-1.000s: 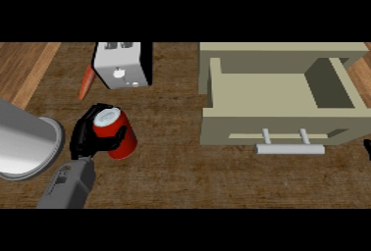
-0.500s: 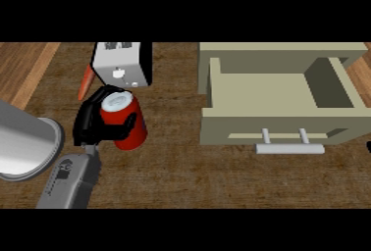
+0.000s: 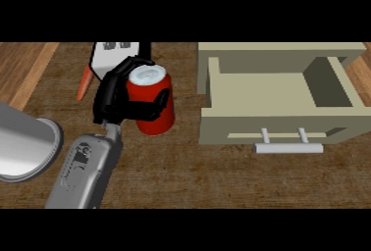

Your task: Pick up the can, place it into the drawer and close the drawer

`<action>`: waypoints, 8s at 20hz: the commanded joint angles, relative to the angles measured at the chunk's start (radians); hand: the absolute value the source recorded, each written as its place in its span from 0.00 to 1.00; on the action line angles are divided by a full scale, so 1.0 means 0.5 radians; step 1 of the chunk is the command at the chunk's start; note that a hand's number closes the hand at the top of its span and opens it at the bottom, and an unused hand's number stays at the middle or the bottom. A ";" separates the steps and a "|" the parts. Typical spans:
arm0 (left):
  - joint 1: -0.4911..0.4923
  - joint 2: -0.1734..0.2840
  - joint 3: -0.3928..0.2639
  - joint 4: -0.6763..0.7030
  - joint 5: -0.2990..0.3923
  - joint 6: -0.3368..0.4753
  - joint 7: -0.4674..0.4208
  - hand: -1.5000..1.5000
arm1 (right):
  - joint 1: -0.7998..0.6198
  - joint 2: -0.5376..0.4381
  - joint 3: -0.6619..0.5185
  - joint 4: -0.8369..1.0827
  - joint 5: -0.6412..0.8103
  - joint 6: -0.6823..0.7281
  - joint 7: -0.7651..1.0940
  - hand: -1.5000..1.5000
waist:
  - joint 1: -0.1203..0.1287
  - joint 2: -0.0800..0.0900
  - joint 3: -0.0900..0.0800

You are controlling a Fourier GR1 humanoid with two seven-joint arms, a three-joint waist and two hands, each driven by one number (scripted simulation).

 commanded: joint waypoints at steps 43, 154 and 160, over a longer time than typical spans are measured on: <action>-1.994 -0.024 -0.696 1.815 0.796 0.787 0.078 1.00 | -0.314 -0.076 -0.035 0.157 0.050 0.000 0.097 0.00 | -0.150 0.041 0.004; -0.947 0.926 -1.212 0.277 0.955 1.274 0.397 0.00 | -2.581 -0.314 0.153 3.607 2.724 -1.879 -0.384 0.00 | 0.182 0.041 0.003; -0.881 1.025 -1.120 0.244 0.955 1.176 0.356 0.00 | -2.745 -0.351 0.109 3.771 2.720 -1.919 -0.366 0.00 | 0.179 0.061 0.003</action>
